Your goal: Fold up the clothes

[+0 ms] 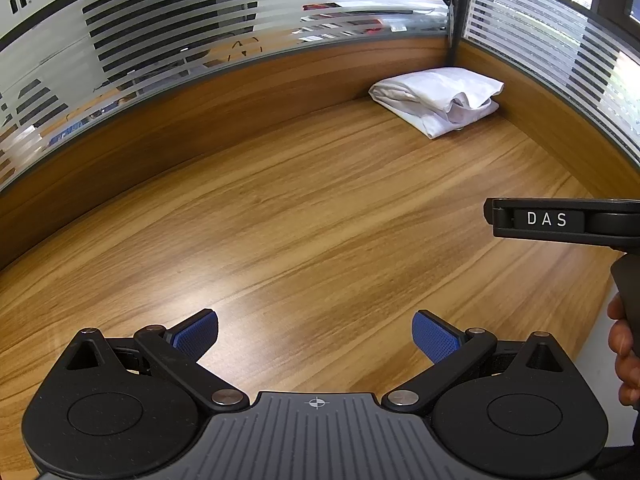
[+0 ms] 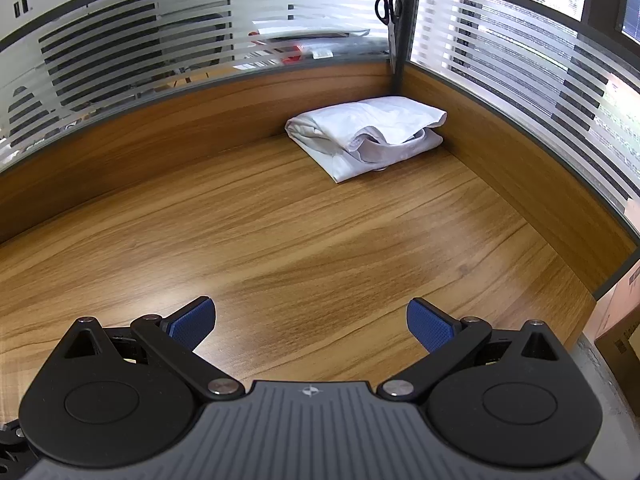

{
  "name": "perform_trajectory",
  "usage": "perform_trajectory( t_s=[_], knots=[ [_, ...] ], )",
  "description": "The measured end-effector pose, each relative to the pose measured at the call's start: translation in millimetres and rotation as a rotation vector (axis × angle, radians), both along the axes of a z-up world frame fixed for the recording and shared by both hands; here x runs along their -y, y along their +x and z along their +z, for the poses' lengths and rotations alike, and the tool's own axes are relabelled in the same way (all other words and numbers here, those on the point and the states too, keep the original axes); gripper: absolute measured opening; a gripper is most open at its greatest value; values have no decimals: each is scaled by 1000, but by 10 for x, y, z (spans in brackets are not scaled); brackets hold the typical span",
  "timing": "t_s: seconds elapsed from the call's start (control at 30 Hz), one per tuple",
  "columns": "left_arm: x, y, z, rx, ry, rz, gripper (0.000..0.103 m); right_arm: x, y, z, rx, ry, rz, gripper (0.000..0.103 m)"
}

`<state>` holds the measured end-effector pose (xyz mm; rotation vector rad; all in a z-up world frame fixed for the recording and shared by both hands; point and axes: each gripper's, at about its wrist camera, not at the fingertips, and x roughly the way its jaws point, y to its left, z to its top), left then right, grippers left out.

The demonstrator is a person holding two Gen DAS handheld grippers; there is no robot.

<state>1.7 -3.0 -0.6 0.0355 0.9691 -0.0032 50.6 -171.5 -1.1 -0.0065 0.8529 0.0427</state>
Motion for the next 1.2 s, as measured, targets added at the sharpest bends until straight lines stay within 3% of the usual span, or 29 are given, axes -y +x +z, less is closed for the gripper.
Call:
perform_trajectory(
  t_s=[0.83,1.2],
  knots=[
    [239,79,-1,-42,24,-17,103,263,121,-129,-47,34,-29,103],
    [767,477,-96,-56,-12,-26,103,796,411,-142,-65,-16,6,103]
  ],
)
